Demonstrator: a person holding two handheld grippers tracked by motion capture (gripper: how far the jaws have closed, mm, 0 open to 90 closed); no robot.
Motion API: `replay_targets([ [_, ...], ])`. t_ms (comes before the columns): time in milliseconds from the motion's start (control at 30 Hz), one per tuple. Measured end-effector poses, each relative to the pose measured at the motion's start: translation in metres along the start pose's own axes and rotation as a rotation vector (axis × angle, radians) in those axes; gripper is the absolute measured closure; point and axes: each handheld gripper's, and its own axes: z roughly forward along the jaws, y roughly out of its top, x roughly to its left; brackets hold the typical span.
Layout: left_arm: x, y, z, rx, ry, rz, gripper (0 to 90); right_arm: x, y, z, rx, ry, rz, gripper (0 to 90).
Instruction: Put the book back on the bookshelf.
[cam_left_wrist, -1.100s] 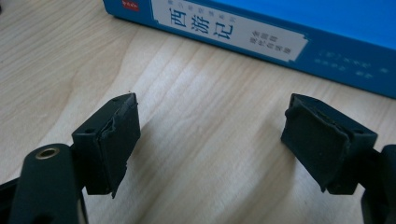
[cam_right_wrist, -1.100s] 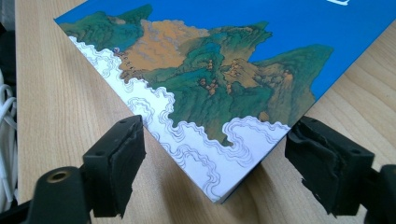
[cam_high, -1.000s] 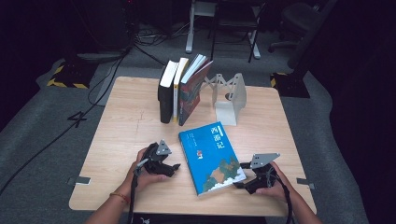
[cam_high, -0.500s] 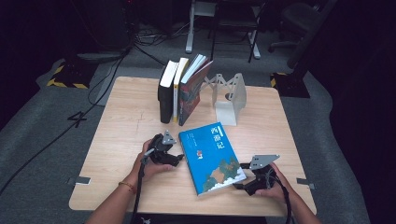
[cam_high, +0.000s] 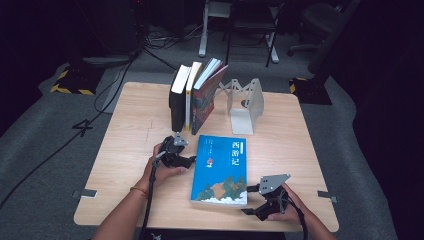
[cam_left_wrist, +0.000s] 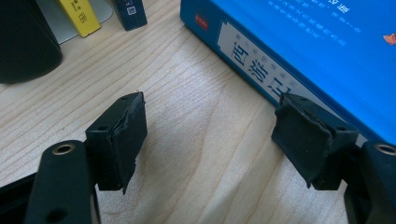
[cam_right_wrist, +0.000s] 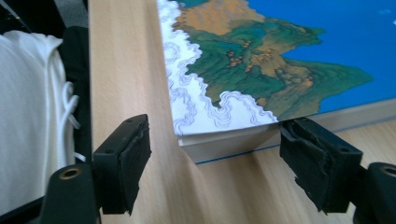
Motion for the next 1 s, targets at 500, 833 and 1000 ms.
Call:
replay_targets([
  [500, -0.002, -0.01, -0.01, 0.005, -0.024, 0.031, 25.6, -0.004, -0.003, 0.004, 0.032, -0.06, -0.011, 29.2],
  [833, -0.008, -0.038, -0.038, 0.006, -0.062, 0.071, 25.5, -0.007, -0.005, 0.013, 0.064, -0.109, -0.012, 26.4],
  [1000, -0.013, -0.052, -0.051, 0.008, -0.066, 0.075, 25.5, -0.009, -0.005, 0.014, 0.064, -0.11, -0.011, 25.5],
])
